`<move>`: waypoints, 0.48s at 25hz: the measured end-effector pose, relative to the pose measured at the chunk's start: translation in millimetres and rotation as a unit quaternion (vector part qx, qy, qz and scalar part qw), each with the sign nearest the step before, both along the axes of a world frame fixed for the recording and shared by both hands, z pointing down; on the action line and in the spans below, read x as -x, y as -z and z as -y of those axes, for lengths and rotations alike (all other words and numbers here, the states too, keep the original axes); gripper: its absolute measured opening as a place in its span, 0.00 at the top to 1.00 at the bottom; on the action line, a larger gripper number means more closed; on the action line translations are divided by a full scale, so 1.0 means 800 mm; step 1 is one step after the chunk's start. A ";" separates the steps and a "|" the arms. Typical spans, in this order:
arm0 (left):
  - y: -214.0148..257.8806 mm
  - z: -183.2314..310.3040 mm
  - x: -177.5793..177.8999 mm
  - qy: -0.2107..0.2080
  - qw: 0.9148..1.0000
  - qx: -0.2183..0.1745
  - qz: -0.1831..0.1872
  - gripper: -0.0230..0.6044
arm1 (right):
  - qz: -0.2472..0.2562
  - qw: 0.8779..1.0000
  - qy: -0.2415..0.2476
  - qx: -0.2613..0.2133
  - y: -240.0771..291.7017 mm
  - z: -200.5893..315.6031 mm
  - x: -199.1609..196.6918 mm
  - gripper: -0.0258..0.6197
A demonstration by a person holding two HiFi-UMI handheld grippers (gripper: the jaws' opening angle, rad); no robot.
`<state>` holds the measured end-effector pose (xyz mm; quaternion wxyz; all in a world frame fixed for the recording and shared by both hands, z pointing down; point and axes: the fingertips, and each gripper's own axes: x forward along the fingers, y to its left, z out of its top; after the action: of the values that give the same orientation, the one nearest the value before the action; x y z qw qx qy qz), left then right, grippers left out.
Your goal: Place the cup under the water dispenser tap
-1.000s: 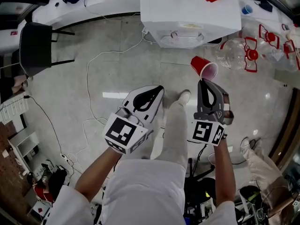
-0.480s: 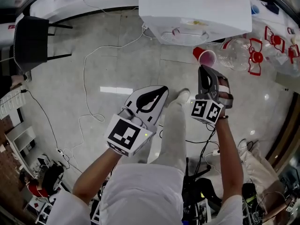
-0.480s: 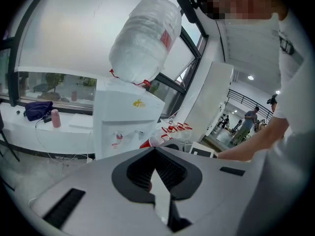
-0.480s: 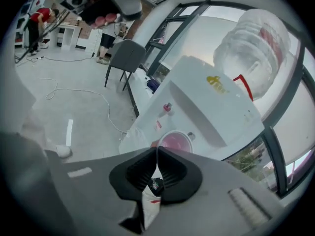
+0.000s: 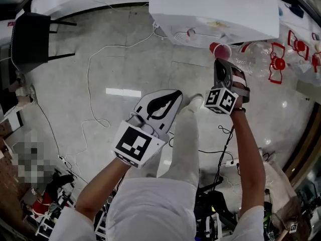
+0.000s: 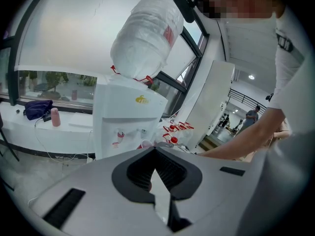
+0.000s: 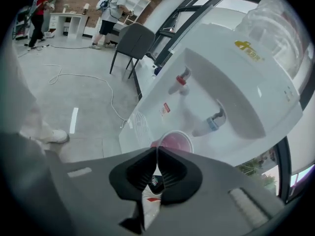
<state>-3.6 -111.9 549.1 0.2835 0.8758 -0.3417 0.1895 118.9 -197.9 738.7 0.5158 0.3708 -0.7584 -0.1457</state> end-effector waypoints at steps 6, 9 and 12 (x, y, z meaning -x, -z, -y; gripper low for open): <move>-0.007 -0.004 -0.001 -0.001 1.000 0.012 0.002 0.96 | -0.021 0.999 0.002 0.025 -0.041 0.025 0.003 0.93; -0.014 -0.006 0.000 0.000 1.000 0.014 0.001 0.96 | -0.030 0.999 -0.003 0.040 -0.060 0.035 0.002 0.93; -0.019 -0.006 0.002 0.004 1.000 0.016 0.001 0.96 | -0.047 0.997 -0.002 0.057 -0.078 0.041 0.000 0.93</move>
<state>-5.1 -106.7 564.0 0.2984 0.8693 -0.3426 0.1944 119.2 -230.8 801.3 0.5712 0.3353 -0.7398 -0.1183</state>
